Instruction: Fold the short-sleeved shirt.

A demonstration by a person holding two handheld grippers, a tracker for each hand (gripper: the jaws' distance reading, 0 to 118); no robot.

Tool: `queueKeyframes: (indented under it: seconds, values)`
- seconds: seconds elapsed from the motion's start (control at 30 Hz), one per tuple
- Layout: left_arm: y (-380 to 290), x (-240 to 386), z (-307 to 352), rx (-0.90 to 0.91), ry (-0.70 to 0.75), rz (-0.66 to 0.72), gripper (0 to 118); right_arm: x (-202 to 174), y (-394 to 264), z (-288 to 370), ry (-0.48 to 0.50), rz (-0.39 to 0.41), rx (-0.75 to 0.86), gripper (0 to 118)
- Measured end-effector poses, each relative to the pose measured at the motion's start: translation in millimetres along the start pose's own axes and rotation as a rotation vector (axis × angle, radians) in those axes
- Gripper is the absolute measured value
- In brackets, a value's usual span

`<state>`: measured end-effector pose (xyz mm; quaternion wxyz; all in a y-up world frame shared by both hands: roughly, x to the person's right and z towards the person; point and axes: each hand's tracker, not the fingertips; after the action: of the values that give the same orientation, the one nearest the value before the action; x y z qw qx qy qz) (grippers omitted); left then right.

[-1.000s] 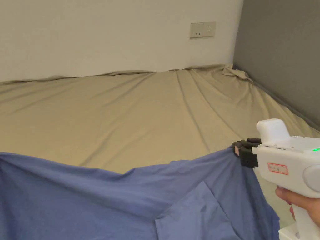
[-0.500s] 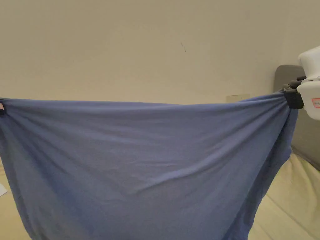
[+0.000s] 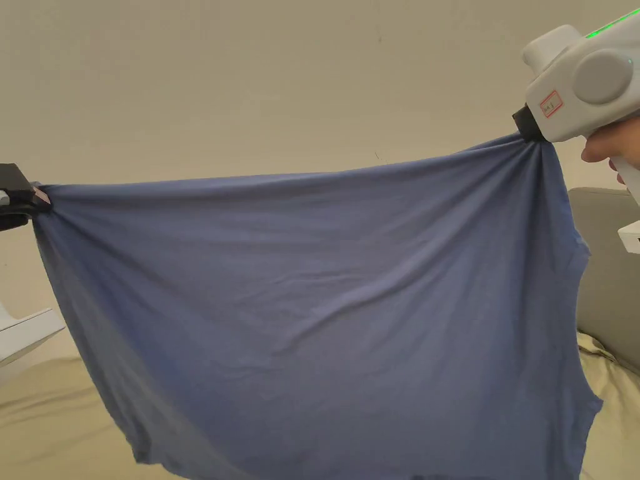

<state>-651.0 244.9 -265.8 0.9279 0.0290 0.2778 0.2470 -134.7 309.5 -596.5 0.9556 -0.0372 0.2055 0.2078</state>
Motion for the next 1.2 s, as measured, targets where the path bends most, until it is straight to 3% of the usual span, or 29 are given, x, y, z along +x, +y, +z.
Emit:
queueKeyframes:
  seconds: [0.17,0.27,0.57,0.7,1.07,1.2]
  values:
    - [-27.2,-4.1,-17.7,-0.066,0.025,0.017,3,-10.2,-21.7,-24.7,0.022,-0.008,-0.056,6]
    - [-65.3,-7.7,-40.0,-0.175,0.081,-0.082,3,-28.2,-58.4,-51.6,0.031,0.011,-0.155,6]
    - [-200.7,-48.3,-58.6,-0.412,0.09,-0.027,3,-103.0,-193.8,-75.0,0.161,0.05,-0.309,6]
    - [-238.0,-80.4,-38.2,-0.469,0.102,0.027,3,-112.5,-258.7,-67.9,0.21,0.04,-0.341,6]
    - [-309.7,-155.7,68.2,-0.578,0.074,0.057,3,-109.9,-405.7,44.3,0.292,-0.097,-0.398,6]
    - [-334.8,-166.1,104.6,-0.616,0.037,0.09,3,-122.9,-443.0,84.3,0.298,-0.069,-0.415,6]
